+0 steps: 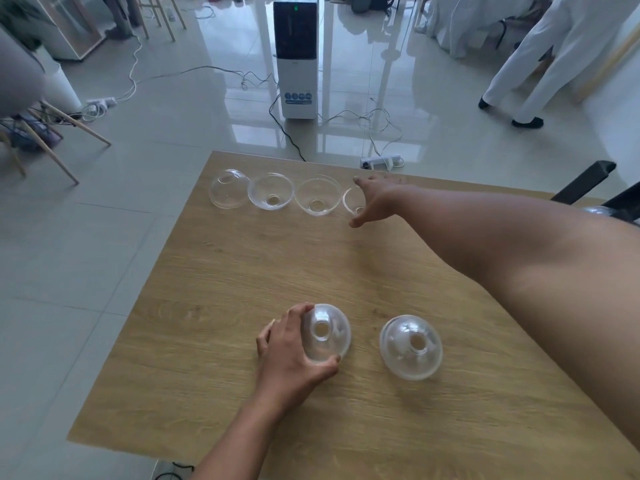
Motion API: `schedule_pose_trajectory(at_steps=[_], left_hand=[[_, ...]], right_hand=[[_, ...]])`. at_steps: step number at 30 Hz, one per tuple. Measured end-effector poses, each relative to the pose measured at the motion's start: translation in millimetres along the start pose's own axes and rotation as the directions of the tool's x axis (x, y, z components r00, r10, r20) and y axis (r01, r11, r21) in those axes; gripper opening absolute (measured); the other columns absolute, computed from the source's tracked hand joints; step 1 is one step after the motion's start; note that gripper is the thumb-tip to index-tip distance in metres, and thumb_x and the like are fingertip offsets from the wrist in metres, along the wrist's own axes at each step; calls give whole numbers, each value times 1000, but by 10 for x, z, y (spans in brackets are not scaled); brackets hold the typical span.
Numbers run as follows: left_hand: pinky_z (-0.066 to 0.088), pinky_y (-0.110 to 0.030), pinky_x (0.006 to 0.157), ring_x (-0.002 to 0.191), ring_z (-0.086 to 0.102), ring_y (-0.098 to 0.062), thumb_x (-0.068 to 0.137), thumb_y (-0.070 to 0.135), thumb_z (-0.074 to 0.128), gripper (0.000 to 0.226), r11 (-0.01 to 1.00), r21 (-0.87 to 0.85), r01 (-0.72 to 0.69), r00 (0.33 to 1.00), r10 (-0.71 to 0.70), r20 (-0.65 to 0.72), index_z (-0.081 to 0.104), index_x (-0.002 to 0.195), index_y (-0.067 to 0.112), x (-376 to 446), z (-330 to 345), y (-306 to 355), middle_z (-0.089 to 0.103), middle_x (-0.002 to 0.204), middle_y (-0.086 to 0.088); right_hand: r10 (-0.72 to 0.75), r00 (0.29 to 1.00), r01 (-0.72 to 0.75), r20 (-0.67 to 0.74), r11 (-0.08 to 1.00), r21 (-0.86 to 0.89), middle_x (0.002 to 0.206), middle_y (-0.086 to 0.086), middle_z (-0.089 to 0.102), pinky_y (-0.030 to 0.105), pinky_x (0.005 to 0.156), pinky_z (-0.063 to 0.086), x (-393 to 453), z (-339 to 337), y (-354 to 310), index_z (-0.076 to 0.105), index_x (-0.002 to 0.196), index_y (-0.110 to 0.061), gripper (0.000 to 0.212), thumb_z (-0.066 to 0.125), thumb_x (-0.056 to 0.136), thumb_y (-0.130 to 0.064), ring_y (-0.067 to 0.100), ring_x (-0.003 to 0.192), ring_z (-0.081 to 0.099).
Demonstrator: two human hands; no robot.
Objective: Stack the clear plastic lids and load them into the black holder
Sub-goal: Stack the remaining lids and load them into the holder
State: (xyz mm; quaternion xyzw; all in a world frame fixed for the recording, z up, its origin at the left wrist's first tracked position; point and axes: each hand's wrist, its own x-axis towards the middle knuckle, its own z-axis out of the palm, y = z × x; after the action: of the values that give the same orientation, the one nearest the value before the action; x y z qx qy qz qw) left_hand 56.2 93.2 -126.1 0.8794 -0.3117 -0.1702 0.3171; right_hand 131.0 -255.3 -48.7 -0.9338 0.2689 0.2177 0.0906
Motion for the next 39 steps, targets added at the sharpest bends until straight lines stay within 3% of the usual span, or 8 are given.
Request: schedule_pose_trajectory(at_steps=[8,14,19,22,25,28,34,39], left_hand=[[20,-29,110,113,47,3,54,72,71,90,1000,27,-8,1000,8,15,36,133,47,55,-39,23,49,117,30],[29,-38,112,119,52,-7,54,72,69,96,995,89,-37,998,31,60,40,138,35,118,-92,72,53,124,20],[34,-43,112,119,53,-10,56,73,68,97,989,142,-46,994,30,108,39,138,30,140,-125,128,54,125,17],[35,-44,111,118,54,-11,56,74,66,98,984,173,-48,991,24,135,37,139,29,153,-137,168,53,124,15],[35,-45,111,118,53,-11,57,75,64,98,981,183,-63,987,34,156,36,141,32,162,-155,190,52,123,16],[34,-47,113,122,52,-11,59,75,63,98,977,199,-77,982,39,184,36,143,33,169,-176,216,51,127,14],[36,-49,113,121,52,-13,59,72,68,99,977,203,-65,978,22,209,37,144,31,185,-208,289,51,130,12],[36,-50,113,119,52,-13,58,74,65,100,977,204,-54,976,8,219,37,144,31,177,-223,327,52,130,12]], right_hand=[[-45,999,41,13,970,238,164,9,32,50,117,35,-247,-103,166,28,158,-35,115,83,65,-73,34,145,38],[-28,977,143,-209,818,558,119,-2,55,37,89,49,-1106,-72,285,35,135,-30,108,79,54,-86,16,107,60],[125,883,248,-452,693,677,105,-15,61,11,74,40,-2001,385,335,35,121,-34,84,78,64,-79,-7,98,57],[273,791,336,-547,553,762,111,-18,60,9,77,42,-2427,797,285,37,121,-34,81,82,64,-68,-5,102,58],[374,725,428,-579,414,803,128,-24,56,24,92,49,-2662,1246,209,37,125,-29,86,93,62,-48,8,115,59],[431,674,473,-599,370,799,143,-3,54,46,102,51,-2725,1667,167,36,127,-18,92,101,62,-29,21,123,60],[474,665,337,-577,499,798,156,-17,43,51,110,39,-2748,2042,77,41,149,-31,98,83,68,-67,11,137,46],[428,736,256,-524,541,801,152,-23,48,55,106,39,-2723,2163,95,51,140,-41,80,78,70,-70,4,133,48]])
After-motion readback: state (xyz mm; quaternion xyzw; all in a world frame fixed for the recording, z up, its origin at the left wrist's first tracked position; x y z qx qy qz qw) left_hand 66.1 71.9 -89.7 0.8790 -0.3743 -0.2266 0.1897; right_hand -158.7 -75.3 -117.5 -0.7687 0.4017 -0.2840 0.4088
